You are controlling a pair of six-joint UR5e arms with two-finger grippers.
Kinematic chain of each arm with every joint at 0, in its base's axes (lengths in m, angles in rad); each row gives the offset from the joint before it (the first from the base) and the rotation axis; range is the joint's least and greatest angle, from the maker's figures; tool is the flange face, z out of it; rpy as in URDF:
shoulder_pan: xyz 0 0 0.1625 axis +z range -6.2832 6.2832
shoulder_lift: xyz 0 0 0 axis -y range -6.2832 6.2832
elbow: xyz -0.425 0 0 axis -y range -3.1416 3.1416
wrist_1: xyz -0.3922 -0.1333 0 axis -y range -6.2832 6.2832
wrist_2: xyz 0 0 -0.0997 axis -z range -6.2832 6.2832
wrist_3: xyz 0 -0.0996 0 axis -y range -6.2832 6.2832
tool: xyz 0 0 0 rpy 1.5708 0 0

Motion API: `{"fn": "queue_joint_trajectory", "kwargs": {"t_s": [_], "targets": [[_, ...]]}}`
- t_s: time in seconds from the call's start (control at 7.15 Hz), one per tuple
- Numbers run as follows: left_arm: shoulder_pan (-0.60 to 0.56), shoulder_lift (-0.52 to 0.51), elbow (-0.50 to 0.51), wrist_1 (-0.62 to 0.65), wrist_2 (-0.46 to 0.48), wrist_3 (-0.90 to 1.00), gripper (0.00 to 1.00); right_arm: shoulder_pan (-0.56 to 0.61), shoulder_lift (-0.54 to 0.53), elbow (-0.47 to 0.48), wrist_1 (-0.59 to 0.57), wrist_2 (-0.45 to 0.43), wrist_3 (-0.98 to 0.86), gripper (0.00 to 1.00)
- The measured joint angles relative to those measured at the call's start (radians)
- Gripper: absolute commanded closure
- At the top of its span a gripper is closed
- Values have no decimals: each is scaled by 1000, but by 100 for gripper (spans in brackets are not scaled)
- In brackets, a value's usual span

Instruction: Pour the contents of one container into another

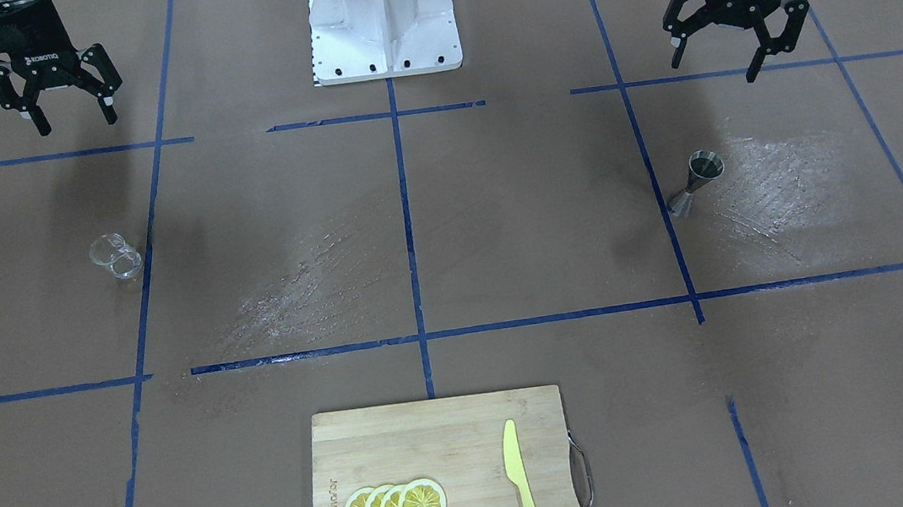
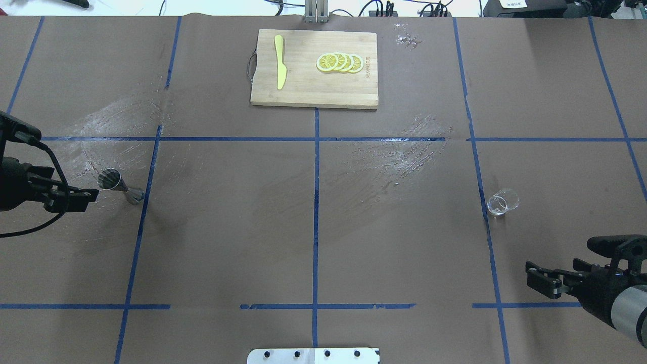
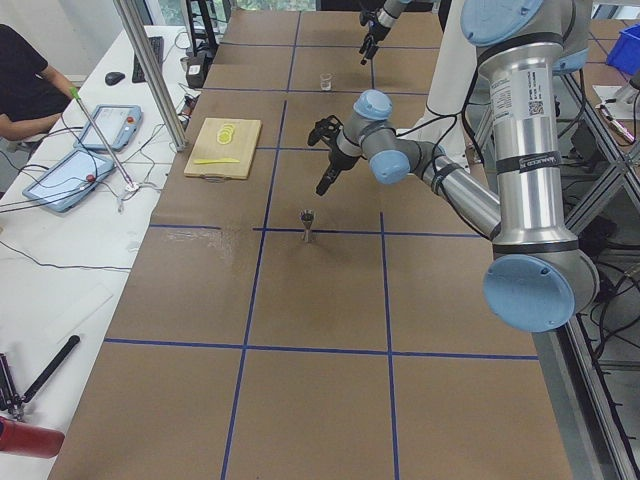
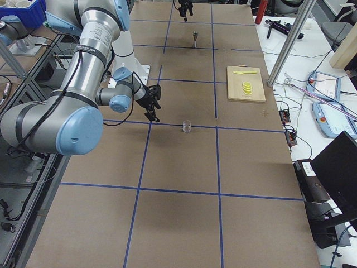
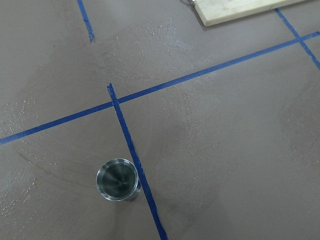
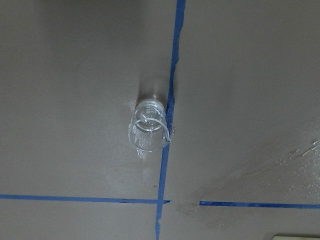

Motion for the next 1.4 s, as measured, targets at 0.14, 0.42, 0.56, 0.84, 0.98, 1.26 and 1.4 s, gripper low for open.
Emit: {"fn": "queue_joint_trajectory", "kwargs": {"t_s": [0.14, 0.42, 0.56, 0.84, 0.98, 1.26, 1.4], "targets": [[-34, -22, 14, 27, -18, 55, 0, 121, 16, 16, -18, 134, -90, 0], [-138, -81, 79, 49, -102, 172, 0, 453, 110, 23, -121, 484, -332, 0], [-203, -106, 127, 55, -163, 230, 0, 621, 170, 21, -220, 652, -480, 0], [-356, -159, 259, 102, -305, 379, 0, 887, 295, 8, -478, 882, -796, 0], [-448, -195, 342, 119, -351, 462, 0, 981, 352, -6, -606, 937, -941, 0], [-591, -209, 461, 107, -424, 533, 0, 1141, 415, -79, -737, 1035, -1129, 0], [-645, -207, 513, 74, -436, 539, 0, 1203, 429, -143, -748, 1087, -1200, 0]]}}
